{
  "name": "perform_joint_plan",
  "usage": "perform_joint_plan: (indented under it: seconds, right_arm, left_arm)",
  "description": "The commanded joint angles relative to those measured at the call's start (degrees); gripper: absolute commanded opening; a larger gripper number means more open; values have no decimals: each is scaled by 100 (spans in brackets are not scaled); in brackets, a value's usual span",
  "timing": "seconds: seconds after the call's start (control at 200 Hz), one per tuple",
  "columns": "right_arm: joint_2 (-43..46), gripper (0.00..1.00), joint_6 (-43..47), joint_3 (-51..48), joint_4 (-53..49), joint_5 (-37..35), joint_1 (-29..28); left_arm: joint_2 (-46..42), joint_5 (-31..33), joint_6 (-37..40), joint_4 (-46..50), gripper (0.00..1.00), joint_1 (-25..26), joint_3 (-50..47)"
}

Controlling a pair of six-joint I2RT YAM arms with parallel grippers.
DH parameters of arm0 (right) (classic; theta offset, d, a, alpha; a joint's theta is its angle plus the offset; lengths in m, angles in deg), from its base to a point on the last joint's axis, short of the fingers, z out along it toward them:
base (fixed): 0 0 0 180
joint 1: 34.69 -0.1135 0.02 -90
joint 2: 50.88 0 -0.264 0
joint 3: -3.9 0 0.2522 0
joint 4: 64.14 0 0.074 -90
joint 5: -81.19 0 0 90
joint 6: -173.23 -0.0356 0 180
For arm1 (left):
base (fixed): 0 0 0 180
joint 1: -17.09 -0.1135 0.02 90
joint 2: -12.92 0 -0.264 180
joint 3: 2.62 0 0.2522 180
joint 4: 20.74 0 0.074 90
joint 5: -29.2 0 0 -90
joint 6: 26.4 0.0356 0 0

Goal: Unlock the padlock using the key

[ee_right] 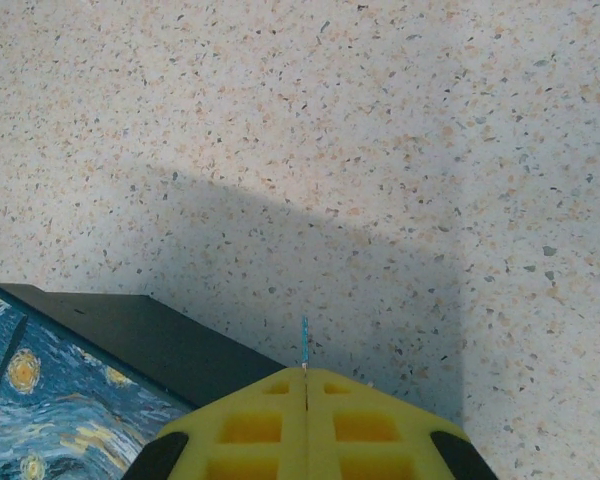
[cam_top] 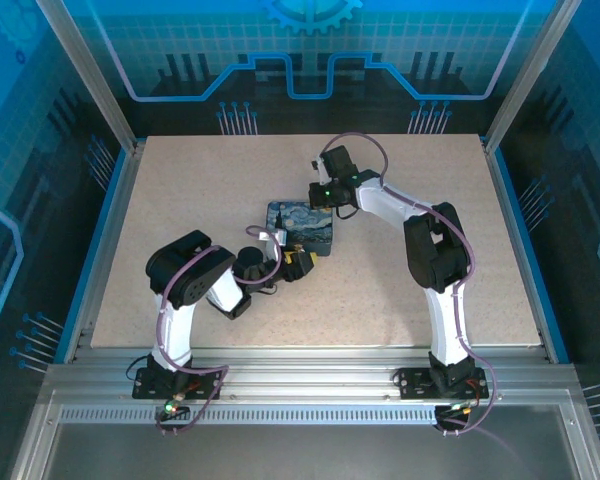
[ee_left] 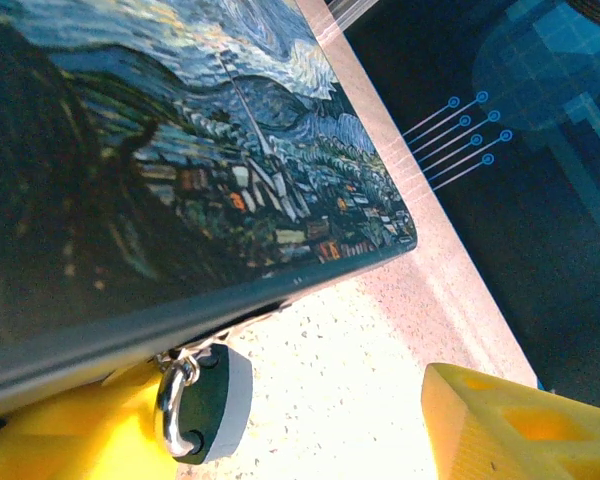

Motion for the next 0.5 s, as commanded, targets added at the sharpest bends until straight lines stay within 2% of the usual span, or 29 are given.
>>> perform_joint_plan:
  seconds: [0.0,0.135,0.275,0.495]
  right_arm:
    - [-2,0,-60,-164,-614,308,-156]
    - [-18,0,-76,-166,-595,313,-156]
    - [-31,0,-85,-179,-579,336,-156]
    - [-22,0,-93,-196,-575,321,-156]
  left_arm:
    - [192,60,-34,228,63,78,130]
    - [-40,399,215,721,64,197,101]
    - [-218,665,332,1198,50,233,190]
    - [-229,890,380,1262,43,258,240]
